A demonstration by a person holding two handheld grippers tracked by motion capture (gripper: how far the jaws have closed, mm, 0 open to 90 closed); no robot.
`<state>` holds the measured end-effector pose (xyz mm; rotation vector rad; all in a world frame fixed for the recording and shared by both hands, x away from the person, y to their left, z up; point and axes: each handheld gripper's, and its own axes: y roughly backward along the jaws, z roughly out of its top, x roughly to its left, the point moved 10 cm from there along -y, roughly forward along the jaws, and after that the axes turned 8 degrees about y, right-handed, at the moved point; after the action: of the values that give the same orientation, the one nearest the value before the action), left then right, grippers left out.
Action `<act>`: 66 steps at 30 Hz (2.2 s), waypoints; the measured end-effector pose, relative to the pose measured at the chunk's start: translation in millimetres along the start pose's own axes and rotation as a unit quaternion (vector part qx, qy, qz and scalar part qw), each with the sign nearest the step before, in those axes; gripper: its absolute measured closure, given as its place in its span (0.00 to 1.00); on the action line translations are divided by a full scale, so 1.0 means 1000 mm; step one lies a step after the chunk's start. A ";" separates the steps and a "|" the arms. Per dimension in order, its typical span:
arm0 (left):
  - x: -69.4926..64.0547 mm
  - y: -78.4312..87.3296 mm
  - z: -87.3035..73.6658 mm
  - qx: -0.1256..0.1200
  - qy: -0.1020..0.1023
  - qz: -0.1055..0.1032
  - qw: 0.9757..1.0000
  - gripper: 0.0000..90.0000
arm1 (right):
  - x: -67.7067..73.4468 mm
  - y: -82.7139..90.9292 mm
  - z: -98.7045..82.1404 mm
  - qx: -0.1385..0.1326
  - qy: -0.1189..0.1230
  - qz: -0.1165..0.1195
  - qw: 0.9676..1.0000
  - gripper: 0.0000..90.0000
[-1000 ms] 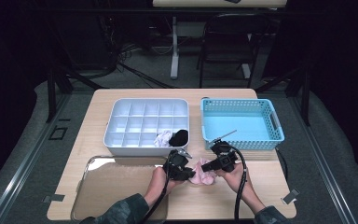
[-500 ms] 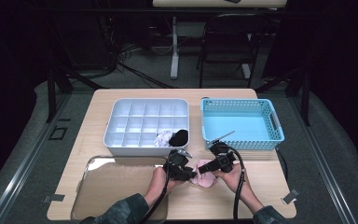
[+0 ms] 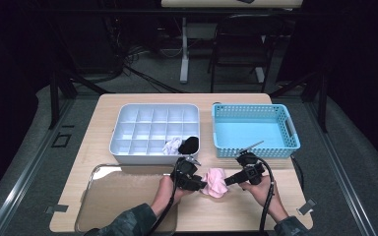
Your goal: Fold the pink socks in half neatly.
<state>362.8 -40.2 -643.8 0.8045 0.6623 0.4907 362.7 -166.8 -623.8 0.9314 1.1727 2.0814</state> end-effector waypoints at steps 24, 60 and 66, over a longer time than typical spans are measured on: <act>0.002 0.000 0.001 0.003 0.019 -0.009 1.000 0.66 | -0.002 -0.016 -0.006 0.024 -0.010 -0.005 1.000 0.74; -0.003 -0.006 0.005 -0.011 0.008 -0.018 1.000 0.90 | 0.002 0.003 0.005 0.001 0.026 -0.024 0.999 0.92; -0.004 -0.007 0.006 -0.012 0.008 -0.021 1.000 0.90 | 0.003 0.007 0.007 -0.006 0.026 -0.030 0.999 0.93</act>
<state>365.3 -50.5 -644.8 0.7630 0.6843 0.4671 365.7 -164.6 -614.0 0.8316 1.1995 2.0740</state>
